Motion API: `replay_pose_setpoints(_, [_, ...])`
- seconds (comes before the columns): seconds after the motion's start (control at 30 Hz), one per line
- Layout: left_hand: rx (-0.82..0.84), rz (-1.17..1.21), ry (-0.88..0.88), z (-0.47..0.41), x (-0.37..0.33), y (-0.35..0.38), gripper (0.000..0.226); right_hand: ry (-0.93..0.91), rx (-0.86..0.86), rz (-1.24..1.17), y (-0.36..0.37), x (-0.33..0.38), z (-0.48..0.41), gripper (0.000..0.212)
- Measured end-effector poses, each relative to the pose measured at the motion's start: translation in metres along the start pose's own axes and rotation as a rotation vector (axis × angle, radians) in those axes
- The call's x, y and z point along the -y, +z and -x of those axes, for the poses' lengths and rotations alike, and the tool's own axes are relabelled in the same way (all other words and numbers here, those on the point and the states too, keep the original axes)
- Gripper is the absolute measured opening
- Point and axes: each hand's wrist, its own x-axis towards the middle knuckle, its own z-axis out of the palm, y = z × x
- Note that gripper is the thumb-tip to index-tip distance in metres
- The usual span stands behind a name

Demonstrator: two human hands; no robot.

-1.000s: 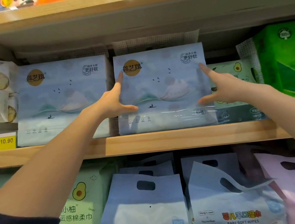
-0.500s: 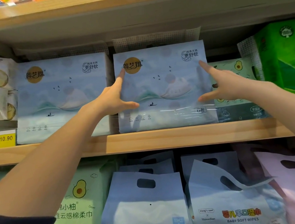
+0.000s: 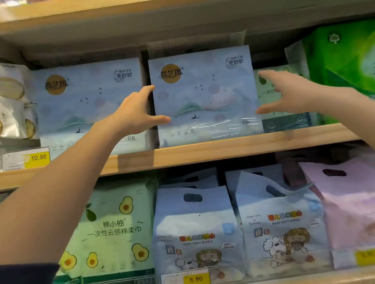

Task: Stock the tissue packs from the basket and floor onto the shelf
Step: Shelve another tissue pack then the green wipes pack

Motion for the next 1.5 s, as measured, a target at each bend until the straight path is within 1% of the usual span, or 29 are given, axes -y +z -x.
replay_pose_setpoints(0.1, [0.020,0.016,0.007,0.019,-0.005,-0.010,0.086,0.009,0.007,0.020,-0.011,0.013,0.023,0.089])
replay_pose_setpoints(0.37, [0.091,0.045,0.048,0.081,-0.032,-0.020,0.068,0.012,0.076,0.011,-0.022,0.035,0.090,0.086])
replay_pose_setpoints(0.6, [0.133,0.019,-0.005,0.158,-0.055,-0.026,0.069,0.020,0.156,-0.069,-0.037,0.038,0.162,0.081])
replay_pose_setpoints(0.77, [0.177,0.051,-0.085,0.224,-0.082,-0.025,0.075,-0.055,0.237,-0.156,-0.049,0.029,0.228,0.082])
replay_pose_setpoints(0.9, [0.221,0.042,-0.139,0.276,-0.102,-0.026,0.077,-0.028,0.315,-0.180,-0.055,0.024,0.278,0.086])
replay_pose_setpoints(1.0, [0.249,0.050,-0.164,0.311,-0.113,-0.027,0.079,-0.019,0.350,-0.244,-0.058,0.026,0.311,0.085])
replay_pose_setpoints(1.1, [0.290,0.063,-0.198,0.340,-0.121,-0.027,0.080,-0.017,0.400,-0.257,-0.060,0.029,0.341,0.084])
replay_pose_setpoints(1.3, [0.394,0.114,-0.278,0.392,-0.120,-0.013,0.081,0.054,0.508,-0.347,-0.045,0.042,0.388,0.084])
replay_pose_setpoints(1.5, [0.506,0.211,-0.359,0.456,-0.102,0.042,0.076,0.104,0.629,-0.376,0.010,0.058,0.447,0.084])
